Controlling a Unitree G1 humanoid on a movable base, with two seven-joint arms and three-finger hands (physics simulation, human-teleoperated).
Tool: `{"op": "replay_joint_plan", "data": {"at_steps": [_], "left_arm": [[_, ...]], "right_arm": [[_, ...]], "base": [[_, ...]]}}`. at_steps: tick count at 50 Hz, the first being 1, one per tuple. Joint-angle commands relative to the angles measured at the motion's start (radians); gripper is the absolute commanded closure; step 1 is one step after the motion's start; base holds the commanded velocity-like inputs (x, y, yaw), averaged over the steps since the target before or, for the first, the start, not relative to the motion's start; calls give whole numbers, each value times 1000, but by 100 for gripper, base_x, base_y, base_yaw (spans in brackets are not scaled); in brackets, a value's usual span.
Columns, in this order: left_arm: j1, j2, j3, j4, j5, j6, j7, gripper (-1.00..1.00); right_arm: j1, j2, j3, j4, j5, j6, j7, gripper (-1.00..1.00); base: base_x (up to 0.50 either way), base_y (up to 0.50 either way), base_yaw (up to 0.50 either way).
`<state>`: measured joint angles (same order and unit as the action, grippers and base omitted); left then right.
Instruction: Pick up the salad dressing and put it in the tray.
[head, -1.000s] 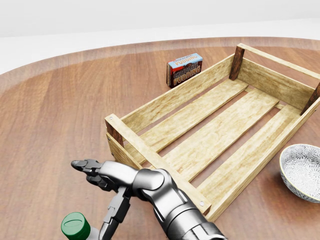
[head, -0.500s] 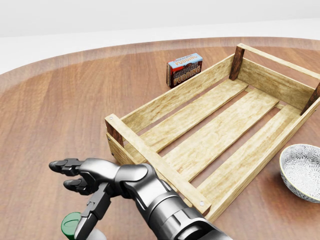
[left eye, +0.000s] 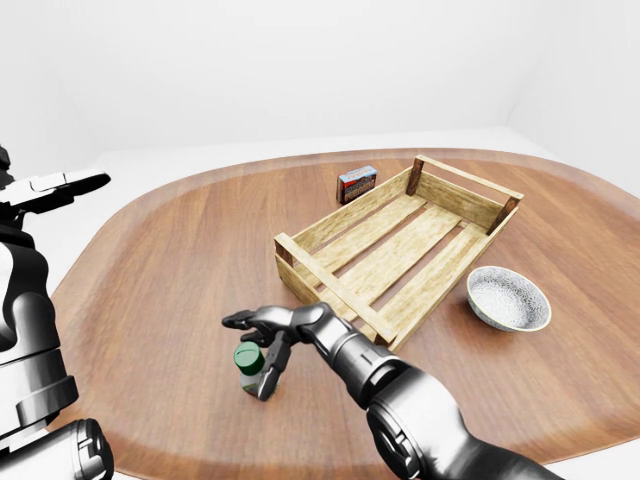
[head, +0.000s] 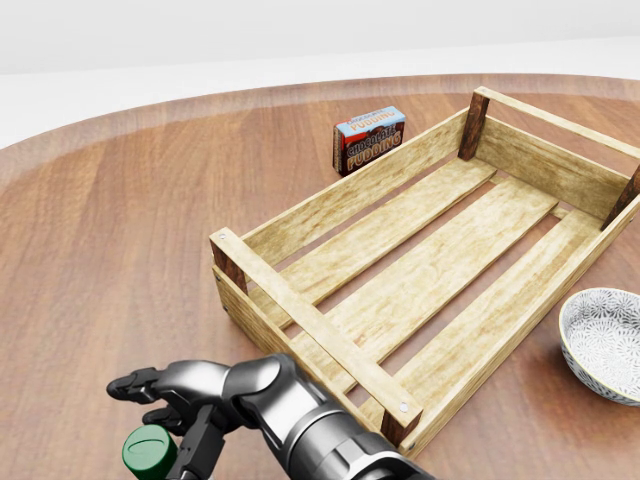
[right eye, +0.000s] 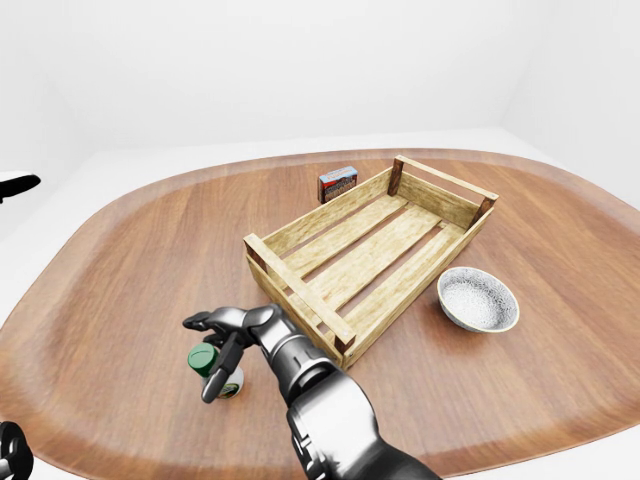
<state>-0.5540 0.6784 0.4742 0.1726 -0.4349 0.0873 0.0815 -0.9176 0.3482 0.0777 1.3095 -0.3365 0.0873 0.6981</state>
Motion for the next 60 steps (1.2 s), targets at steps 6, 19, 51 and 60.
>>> {"op": "replay_joint_plan", "data": {"at_steps": [6,19,51,60], "left_arm": [[0,-1,-2,12,2,0,-4,-100],[-3,-1,-5,24,1,0,-4,-100],[13,-13,0,-26,-15,0,-12,-100],[13,-14,0,-23,-12,0,-13,-100]], "right_arm": [[-7,1,56,10,-255,0,0,-100],[-13,1,31,6,-292,0,0,99],[-217,-41,17,-80,-229,0,0,98],[-337,-51,5,-95,-169,0,0,98]], "base": [[0,0,0],[0,0,0],[0,0,0],[0,0,0]]}}
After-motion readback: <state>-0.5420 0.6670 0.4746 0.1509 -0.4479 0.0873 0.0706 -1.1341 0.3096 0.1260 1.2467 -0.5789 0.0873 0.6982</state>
